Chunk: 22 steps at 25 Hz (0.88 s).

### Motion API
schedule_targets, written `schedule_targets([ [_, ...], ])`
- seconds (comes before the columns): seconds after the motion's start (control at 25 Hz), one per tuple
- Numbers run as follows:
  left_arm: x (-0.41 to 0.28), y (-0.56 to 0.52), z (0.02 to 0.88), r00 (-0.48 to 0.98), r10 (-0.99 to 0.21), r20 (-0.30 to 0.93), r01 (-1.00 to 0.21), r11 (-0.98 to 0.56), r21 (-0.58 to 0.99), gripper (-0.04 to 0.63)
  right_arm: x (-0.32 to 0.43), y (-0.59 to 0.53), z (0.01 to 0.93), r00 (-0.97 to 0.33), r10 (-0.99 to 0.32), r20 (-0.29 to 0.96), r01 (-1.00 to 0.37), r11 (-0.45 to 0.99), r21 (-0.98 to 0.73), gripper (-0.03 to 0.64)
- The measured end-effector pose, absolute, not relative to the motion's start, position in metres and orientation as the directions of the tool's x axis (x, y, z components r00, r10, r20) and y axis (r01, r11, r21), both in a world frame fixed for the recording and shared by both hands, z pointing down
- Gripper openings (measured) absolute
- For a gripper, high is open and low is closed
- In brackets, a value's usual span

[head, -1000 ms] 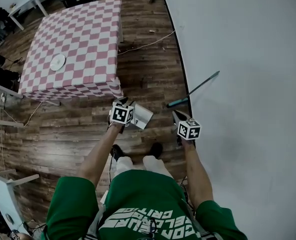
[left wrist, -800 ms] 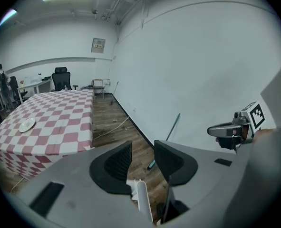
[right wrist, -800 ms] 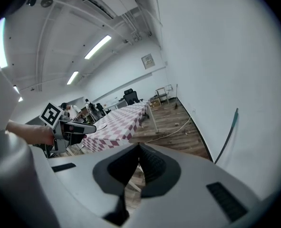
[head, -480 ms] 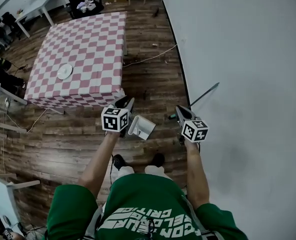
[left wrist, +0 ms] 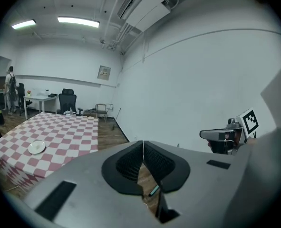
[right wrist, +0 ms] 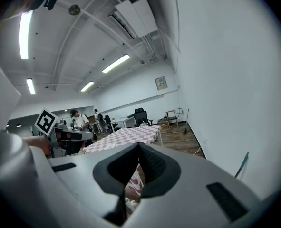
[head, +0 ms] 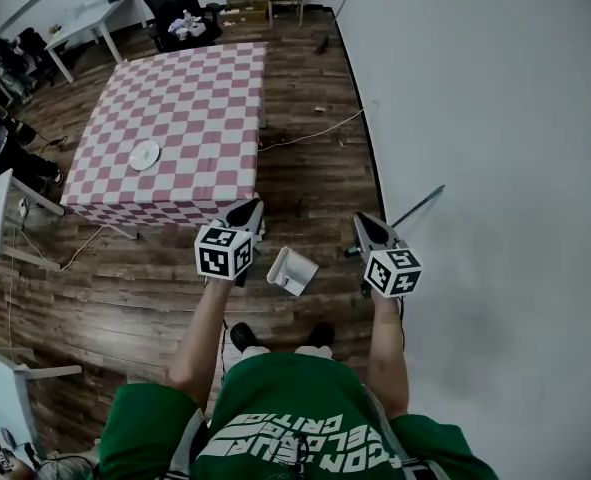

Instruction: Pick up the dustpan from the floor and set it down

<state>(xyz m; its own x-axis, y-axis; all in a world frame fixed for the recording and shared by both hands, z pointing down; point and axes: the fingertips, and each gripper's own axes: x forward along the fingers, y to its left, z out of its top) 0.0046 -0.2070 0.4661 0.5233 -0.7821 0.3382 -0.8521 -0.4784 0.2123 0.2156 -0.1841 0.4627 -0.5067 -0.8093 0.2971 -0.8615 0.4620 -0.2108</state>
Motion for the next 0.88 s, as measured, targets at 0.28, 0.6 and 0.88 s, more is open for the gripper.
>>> schedule_targets([
  [0.28,-0.011,-0.193,0.44,0.529,-0.808,0.26,-0.842,-0.462,0.277,0.003,0.195,-0.181,0.447,-0.516,-0.81,0.278,-0.857,0.484,-0.179,0.008],
  [0.6,-0.021,-0.191,0.437,0.536,-0.81,0.238,-0.834,-0.466,0.294,0.003,0.177,-0.178,0.446,-0.54,-0.795,0.276,-0.841,0.517,-0.159,0.008],
  [0.88,-0.023,-0.191,0.434,0.543,-0.807,0.231,-0.83,-0.475,0.292,0.003,0.175,-0.18,0.441,-0.528,-0.807,0.265,-0.849,0.508,-0.147,0.008],
])
